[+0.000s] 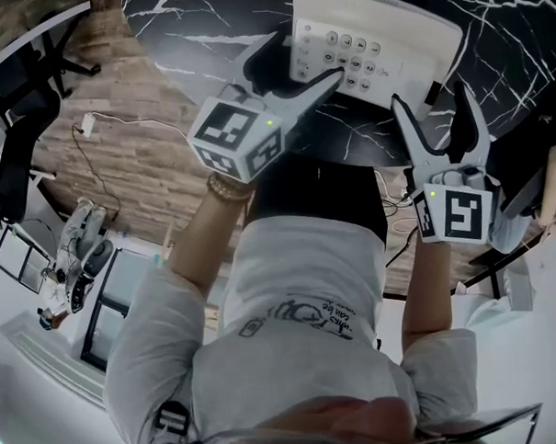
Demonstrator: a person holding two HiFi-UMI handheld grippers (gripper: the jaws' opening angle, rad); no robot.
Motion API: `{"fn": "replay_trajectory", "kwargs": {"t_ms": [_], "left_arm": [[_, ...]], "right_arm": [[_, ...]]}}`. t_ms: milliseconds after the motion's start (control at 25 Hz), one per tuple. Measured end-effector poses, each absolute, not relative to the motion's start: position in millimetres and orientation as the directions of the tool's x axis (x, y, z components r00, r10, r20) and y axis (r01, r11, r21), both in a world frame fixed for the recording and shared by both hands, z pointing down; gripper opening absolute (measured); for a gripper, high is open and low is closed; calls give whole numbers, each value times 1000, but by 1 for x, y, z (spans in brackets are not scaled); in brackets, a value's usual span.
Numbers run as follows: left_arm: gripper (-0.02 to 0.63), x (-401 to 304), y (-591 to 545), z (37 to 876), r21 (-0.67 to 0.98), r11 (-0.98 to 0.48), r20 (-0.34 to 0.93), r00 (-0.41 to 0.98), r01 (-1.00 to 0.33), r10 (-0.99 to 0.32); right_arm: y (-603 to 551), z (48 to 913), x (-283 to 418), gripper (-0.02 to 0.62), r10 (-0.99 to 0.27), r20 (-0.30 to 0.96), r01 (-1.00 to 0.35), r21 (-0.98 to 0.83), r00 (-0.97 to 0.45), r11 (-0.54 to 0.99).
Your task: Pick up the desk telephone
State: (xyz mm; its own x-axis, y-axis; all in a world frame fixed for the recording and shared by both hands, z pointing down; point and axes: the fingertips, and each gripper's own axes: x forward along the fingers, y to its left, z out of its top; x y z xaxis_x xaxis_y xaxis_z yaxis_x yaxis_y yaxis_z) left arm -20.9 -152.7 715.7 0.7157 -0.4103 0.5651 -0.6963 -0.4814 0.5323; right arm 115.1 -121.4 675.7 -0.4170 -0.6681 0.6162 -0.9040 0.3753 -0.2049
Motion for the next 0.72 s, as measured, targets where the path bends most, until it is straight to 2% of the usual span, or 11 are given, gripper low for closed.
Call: {"fn": "replay_trajectory", "kwargs": {"t_ms": [520, 600, 720], "left_arm": [[419, -9, -151, 728, 561, -499, 558, 747, -661, -362], [393, -11, -152, 729, 551, -494, 568, 736, -672, -368], [344, -13, -153, 731, 523, -492, 590, 712, -696, -380]], "right_arm": [[-115, 710, 106, 406, -637, 623, -890, -275, -453, 363], [-114, 712, 103, 373, -633, 618, -884, -298, -466, 360], [-114, 712, 102, 362, -639, 609, -883, -313, -470, 350]]}}
